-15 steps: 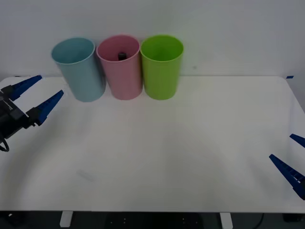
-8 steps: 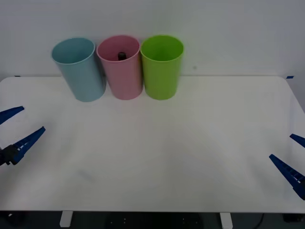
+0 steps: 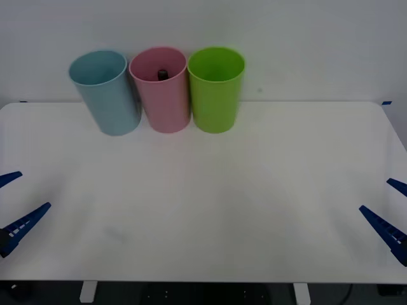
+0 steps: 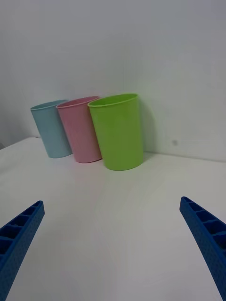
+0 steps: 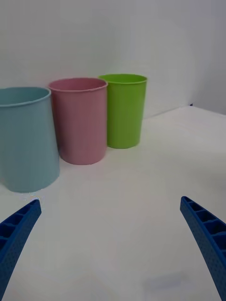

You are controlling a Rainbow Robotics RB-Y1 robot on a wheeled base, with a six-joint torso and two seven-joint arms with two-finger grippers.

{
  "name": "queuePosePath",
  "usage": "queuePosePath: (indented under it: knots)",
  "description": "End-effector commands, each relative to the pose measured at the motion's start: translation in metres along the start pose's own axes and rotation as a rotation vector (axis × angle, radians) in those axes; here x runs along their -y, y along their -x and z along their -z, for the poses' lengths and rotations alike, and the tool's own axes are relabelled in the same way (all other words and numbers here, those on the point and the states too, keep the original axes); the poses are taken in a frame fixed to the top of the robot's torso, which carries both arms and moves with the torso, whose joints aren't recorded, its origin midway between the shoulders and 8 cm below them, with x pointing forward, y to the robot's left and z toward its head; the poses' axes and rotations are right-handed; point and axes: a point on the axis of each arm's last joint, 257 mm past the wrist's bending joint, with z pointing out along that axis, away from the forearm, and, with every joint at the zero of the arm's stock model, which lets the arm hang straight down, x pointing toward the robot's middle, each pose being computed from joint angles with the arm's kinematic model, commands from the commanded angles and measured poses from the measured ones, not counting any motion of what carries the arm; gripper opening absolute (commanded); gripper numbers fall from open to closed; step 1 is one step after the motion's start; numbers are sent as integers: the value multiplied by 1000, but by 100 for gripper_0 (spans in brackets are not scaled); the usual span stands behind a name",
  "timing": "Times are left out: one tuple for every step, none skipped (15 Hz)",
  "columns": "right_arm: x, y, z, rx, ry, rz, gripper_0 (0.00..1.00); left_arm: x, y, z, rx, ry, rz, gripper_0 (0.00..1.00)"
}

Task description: Grasp the object on the table and drop it into the matching bin: aluminum can to the light blue bin, PET bottle to the pink bin.

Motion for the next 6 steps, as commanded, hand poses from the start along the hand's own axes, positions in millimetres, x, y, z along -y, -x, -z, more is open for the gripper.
queuePosePath:
  knots:
    - [0, 0, 0, 0, 0, 0, 100, 5, -7, 7, -15, 0, 16, 100]
    - [0, 0, 0, 0, 0, 0, 100, 6, -8, 9, -19, 0, 20, 100]
    - [0, 0, 0, 0, 0, 0, 100, 6, -8, 9, -19, 0, 20, 100]
    - [0, 0, 0, 0, 0, 0, 100, 6, -8, 9, -19, 0, 20, 100]
    - [0, 0, 0, 0, 0, 0, 100, 6, -8, 9, -19, 0, 20, 100]
    - [0, 0, 0, 0, 0, 0, 100, 6, -8, 9, -19, 0, 20, 100]
